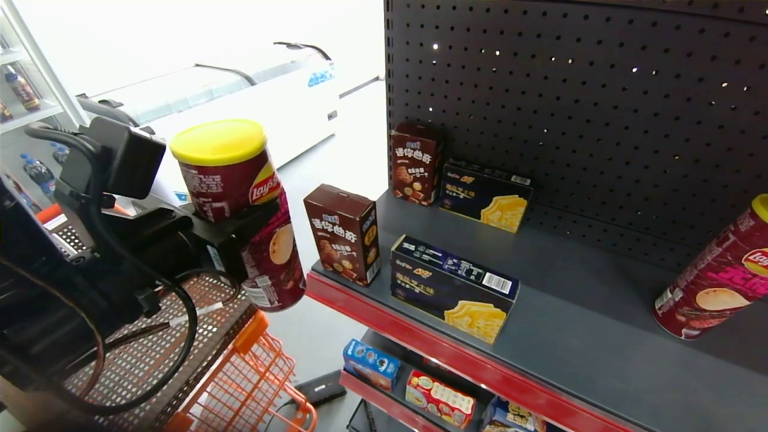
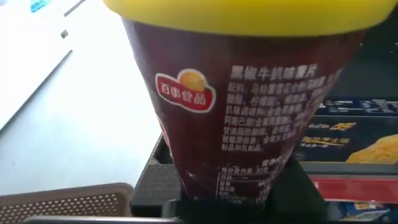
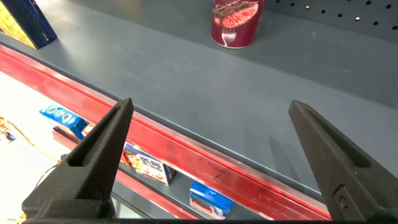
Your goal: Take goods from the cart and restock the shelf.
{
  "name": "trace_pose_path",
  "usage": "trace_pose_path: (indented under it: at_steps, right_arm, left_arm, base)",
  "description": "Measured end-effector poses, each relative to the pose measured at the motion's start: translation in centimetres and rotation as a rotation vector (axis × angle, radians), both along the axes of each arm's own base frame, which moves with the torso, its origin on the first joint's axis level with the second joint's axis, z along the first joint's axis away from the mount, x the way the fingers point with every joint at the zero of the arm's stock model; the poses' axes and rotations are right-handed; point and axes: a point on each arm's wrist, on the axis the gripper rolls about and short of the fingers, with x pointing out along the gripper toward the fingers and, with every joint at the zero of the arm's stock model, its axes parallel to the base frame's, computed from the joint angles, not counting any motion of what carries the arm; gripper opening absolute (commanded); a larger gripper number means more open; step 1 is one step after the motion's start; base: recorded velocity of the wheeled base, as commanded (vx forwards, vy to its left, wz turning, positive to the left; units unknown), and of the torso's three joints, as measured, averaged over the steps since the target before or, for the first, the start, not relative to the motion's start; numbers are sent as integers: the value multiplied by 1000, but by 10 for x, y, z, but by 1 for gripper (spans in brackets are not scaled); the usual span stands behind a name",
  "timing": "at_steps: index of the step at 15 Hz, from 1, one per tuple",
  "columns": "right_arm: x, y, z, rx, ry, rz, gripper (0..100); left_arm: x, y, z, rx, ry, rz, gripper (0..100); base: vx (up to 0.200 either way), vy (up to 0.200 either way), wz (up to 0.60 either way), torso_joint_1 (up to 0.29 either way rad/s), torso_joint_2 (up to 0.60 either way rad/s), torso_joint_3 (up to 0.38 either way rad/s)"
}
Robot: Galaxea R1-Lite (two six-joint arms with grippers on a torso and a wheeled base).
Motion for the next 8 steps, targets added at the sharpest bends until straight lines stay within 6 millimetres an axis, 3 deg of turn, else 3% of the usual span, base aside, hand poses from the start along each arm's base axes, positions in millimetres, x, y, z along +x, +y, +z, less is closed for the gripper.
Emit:
trace_pose_path:
  at_steps: [8]
  right_arm:
    - [0,0,0,0,0,0,100]
  left_arm:
    - [-18,-28,19,-55,-30,-214,0]
  base:
    - [0,0,0,0,0,0]
